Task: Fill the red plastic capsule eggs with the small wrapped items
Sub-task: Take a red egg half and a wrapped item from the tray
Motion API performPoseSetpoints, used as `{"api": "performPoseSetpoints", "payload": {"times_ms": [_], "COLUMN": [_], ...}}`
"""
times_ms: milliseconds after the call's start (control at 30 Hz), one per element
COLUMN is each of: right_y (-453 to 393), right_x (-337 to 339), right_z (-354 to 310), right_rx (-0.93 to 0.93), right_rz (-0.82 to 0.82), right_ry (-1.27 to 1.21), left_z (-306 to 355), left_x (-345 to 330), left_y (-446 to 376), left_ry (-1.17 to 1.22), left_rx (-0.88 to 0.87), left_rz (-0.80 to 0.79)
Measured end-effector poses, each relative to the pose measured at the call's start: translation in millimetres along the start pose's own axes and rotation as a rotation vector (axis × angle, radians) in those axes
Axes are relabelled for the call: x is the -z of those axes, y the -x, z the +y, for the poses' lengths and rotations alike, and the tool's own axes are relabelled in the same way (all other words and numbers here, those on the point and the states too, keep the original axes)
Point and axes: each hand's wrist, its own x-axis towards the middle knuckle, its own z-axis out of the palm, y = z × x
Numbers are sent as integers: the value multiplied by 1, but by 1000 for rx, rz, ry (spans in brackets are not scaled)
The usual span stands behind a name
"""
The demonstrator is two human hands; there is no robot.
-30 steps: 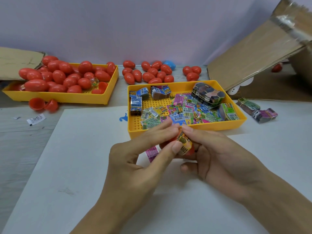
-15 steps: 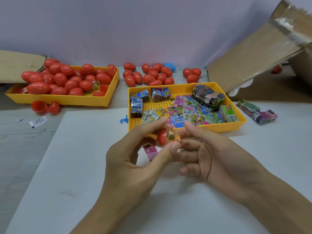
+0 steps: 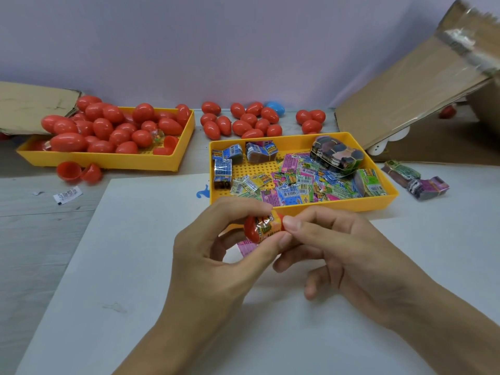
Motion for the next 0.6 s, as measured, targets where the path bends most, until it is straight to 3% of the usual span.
{"api": "performPoseSetpoints", "payload": {"times_ms": [367,600], "right_y": [-3,-2], "right_x": [1,-2], "right_z": [1,4], "right_rx": [16,107], "right_rz": [47,111], "right_ry": [-50,54], "left_z": [-1,-1], "left_x": [0,-2], "left_y": [0,3], "left_ry": [-42,-223], "left_rx": [-24,-54], "left_rz": [-55,0]}}
